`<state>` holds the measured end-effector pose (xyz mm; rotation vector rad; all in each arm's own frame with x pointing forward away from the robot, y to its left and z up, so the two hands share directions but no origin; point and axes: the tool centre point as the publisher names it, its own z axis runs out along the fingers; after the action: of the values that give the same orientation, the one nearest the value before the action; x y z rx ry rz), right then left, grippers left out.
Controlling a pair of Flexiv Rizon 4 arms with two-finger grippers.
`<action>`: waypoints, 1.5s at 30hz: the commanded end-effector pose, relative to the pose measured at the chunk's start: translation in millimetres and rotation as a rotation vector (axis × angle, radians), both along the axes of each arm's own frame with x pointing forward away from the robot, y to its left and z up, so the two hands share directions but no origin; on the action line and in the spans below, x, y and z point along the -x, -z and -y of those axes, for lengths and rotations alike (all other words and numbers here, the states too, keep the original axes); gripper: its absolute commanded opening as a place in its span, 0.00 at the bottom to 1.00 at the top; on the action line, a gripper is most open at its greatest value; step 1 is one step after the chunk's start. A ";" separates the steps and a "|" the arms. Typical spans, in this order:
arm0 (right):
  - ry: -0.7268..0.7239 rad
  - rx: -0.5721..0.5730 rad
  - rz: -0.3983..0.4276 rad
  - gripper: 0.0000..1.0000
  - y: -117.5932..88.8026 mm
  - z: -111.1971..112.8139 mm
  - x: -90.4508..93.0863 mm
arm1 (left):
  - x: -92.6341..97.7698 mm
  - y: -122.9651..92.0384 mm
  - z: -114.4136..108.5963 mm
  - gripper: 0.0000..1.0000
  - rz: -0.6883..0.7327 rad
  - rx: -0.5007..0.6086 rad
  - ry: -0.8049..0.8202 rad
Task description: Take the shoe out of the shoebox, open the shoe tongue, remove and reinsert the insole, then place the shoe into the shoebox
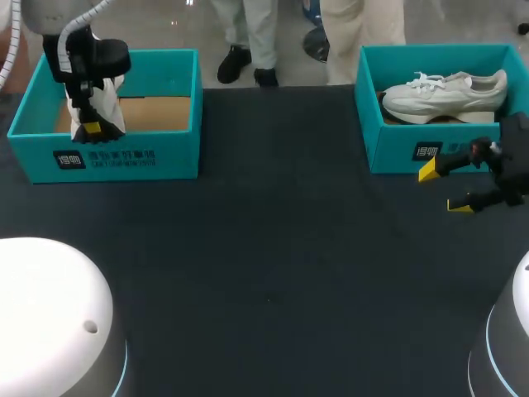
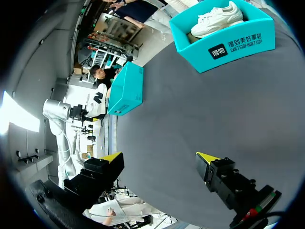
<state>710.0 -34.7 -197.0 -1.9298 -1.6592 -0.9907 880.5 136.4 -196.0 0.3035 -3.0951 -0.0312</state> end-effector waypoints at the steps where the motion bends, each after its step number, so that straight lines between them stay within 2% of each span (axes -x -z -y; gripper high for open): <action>1: 0.002 0.003 -0.002 1.00 0.4 -0.9 0.2 | -8.1 1.8 -15.1 0.00 -0.007 -0.004 -0.008; 14: 0.002 0.003 -0.002 1.00 0.4 -0.9 0.2 | -49.5 3.9 -63.3 0.00 -0.023 -0.041 -0.080; 26: 0.002 0.003 -0.002 1.00 0.4 -0.9 0.2 | -92.9 23.1 -93.3 0.00 -0.044 -0.089 -0.175; 33: 0.002 0.003 -0.002 1.00 0.4 -0.9 0.2 | -102.9 18.7 -99.6 0.00 0.016 -0.027 -0.146; 36: 0.002 0.003 -0.002 1.00 0.4 -0.9 0.2 | -108.0 19.5 -100.6 0.00 0.019 -0.022 -0.192; 45: 0.002 0.003 -0.002 1.00 0.4 -0.9 0.2 | -108.0 19.5 -100.6 0.00 0.019 -0.022 -0.192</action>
<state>710.0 -34.7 -197.0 -1.9298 -1.6592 -0.9907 989.3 236.5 -217.1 0.6047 -3.0667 -0.0593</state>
